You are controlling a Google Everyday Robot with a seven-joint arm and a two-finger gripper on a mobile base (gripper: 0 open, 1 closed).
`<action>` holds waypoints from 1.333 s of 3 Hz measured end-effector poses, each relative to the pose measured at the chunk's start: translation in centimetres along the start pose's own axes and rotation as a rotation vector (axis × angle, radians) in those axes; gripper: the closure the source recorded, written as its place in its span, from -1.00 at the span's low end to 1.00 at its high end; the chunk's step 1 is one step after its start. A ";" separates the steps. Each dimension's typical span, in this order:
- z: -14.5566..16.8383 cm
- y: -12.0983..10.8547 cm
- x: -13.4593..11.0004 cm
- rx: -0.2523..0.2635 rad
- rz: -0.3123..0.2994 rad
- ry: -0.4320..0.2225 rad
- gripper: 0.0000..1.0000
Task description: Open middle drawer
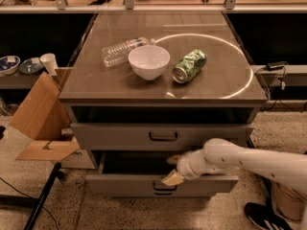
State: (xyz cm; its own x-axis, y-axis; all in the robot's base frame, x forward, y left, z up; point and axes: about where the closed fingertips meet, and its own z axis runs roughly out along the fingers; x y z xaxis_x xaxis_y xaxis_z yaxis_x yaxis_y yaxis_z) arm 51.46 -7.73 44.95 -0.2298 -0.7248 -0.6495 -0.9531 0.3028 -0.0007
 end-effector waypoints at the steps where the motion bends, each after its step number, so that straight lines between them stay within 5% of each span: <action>1: 0.9 -0.3 -2.3 -0.021 -0.045 -0.004 -1.00; 4: 2.1 1.4 1.5 -0.042 -0.032 -0.020 -1.00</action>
Offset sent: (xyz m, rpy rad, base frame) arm 0.0877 0.0929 0.0527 0.0081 -0.0599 0.1973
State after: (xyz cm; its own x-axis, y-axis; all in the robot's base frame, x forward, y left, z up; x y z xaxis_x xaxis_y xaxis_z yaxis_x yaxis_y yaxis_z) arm 50.21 -7.08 42.32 -0.1952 -0.7208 -0.6651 -0.9674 0.2530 0.0098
